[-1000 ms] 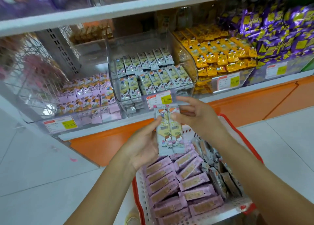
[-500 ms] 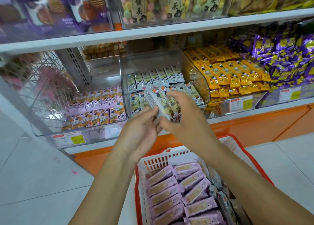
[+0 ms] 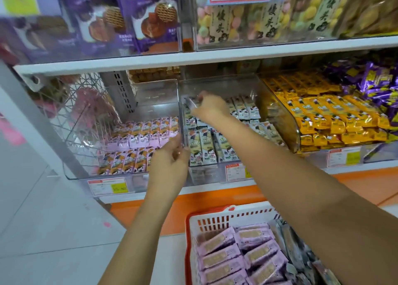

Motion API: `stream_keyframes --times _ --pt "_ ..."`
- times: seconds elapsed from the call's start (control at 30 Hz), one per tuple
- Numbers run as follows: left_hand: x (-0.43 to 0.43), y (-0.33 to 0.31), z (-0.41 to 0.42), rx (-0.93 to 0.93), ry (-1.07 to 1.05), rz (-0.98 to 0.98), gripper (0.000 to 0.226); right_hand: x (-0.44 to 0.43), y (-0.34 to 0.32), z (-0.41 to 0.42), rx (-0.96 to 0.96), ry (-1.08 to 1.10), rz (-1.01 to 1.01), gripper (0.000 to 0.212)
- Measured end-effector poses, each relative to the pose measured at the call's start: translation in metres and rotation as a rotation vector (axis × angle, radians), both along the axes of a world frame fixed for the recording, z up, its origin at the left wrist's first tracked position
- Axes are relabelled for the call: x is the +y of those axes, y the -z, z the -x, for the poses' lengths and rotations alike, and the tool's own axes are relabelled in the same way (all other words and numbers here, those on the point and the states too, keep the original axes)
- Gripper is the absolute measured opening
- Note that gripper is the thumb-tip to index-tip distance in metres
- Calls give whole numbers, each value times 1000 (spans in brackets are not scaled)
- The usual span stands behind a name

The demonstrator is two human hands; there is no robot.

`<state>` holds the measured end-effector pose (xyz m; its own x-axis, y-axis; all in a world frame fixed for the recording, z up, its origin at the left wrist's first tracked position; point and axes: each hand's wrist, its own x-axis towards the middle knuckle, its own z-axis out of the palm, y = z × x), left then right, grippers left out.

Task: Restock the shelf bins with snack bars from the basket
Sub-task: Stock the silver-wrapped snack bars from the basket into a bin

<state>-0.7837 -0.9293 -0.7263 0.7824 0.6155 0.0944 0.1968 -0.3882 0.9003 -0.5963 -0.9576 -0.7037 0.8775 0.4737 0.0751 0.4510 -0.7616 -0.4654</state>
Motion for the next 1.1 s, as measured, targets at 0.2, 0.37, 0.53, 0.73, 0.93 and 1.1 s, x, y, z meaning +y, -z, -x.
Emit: stream_keyframes --times 0.2,0.37,0.53,0.73,0.93,1.1 --pt "2 -1 1 -3 26 43 45 31 20 -4 -110 39 54 49" --pt "6 1 1 -20 37 67 46 13 21 9 65 -101 -79 47" --pt "1 4 2 -24 50 45 47 -57 13 16 -16 51 43 50" --pt "-2 12 0 34 57 -141 48 -125 25 29 74 230 443 65" --pt "-7 9 4 22 49 -138 45 -130 37 31 37 157 353 78" --pt "-10 7 9 1 70 -116 42 -129 33 20 144 278 150 69"
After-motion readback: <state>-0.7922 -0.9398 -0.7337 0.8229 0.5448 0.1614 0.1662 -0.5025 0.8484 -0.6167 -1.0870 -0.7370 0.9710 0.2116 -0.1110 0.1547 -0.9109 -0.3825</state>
